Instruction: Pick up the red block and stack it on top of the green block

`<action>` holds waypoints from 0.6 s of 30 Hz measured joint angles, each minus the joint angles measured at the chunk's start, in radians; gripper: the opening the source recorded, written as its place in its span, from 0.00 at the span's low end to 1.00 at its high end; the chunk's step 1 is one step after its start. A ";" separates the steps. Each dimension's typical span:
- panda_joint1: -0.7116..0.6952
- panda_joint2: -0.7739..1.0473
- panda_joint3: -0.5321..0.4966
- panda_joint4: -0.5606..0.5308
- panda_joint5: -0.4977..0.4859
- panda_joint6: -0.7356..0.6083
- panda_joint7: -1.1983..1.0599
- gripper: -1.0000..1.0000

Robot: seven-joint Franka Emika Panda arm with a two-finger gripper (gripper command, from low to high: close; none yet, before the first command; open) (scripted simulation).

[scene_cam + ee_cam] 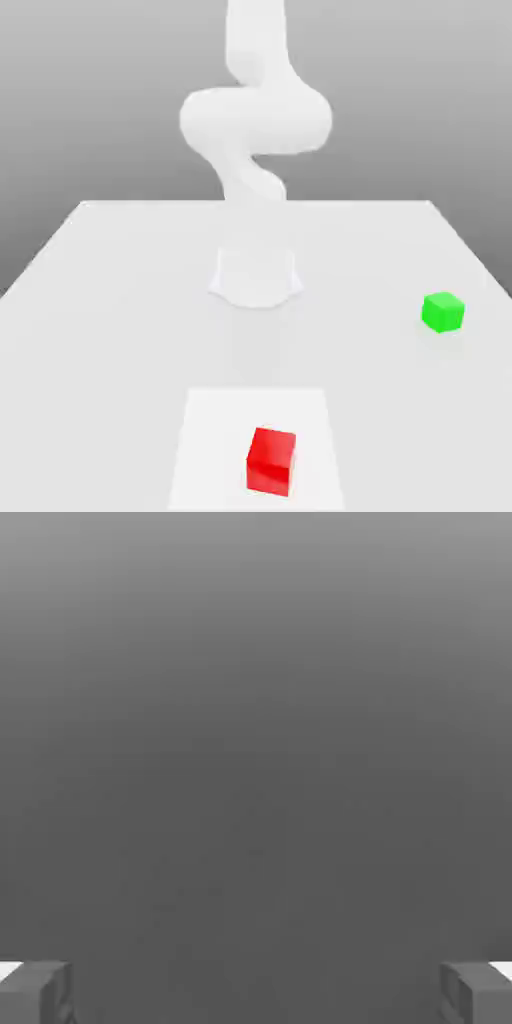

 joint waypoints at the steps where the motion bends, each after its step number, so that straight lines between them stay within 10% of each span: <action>1: 0.023 0.031 -0.020 -0.008 0.008 0.012 -0.047 0.50; 18: 0.290 0.530 -0.247 -0.127 0.180 0.202 -0.814 0.50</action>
